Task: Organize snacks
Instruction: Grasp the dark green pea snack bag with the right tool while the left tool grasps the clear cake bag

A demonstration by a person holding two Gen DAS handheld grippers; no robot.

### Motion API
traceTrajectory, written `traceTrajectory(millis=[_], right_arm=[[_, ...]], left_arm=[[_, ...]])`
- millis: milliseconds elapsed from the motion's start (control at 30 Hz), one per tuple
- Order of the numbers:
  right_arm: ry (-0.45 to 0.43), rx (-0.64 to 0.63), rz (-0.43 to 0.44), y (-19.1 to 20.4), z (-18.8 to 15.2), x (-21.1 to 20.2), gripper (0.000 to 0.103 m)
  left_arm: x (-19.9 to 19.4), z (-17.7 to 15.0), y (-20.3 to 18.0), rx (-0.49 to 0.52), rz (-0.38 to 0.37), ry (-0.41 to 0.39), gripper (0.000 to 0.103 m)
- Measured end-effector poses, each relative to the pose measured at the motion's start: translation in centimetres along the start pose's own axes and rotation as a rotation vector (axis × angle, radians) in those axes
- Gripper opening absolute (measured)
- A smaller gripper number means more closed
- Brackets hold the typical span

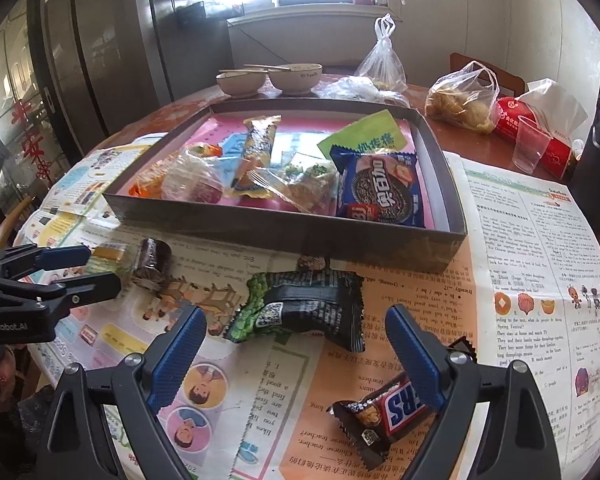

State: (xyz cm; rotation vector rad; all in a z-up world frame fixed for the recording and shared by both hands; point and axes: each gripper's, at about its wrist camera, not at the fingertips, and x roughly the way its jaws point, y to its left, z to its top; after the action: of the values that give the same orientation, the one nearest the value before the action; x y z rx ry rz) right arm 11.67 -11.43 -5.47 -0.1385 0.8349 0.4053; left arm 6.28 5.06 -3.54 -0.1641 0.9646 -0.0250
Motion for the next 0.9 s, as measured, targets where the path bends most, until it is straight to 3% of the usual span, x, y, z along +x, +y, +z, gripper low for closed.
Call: traceTrajectory(millis=[233,367,600,900], right_arm=[[0.019,0.011,-0.019,-0.5,-0.1,1.0,0.091],[0.021,-0.005,-0.031,-0.3,-0.1,1.5,0.078],[0.002,-0.035,-0.04,0.2,-0.1,1.6,0.068],[-0.028,-0.053,-0.016,0.6,0.0,1.6,0.052]], left_arm=[[0.3,0.1,0.1,-0.006,0.002,0.001,0.078],[0.3,0.1,0.2,-0.019,-0.005,0.002,0.078],[0.3,0.1,-0.1,-0.012,-0.024,0.0,0.077],[0.2,0.1,-0.2,-0.006,-0.023,-0.017,0.048]])
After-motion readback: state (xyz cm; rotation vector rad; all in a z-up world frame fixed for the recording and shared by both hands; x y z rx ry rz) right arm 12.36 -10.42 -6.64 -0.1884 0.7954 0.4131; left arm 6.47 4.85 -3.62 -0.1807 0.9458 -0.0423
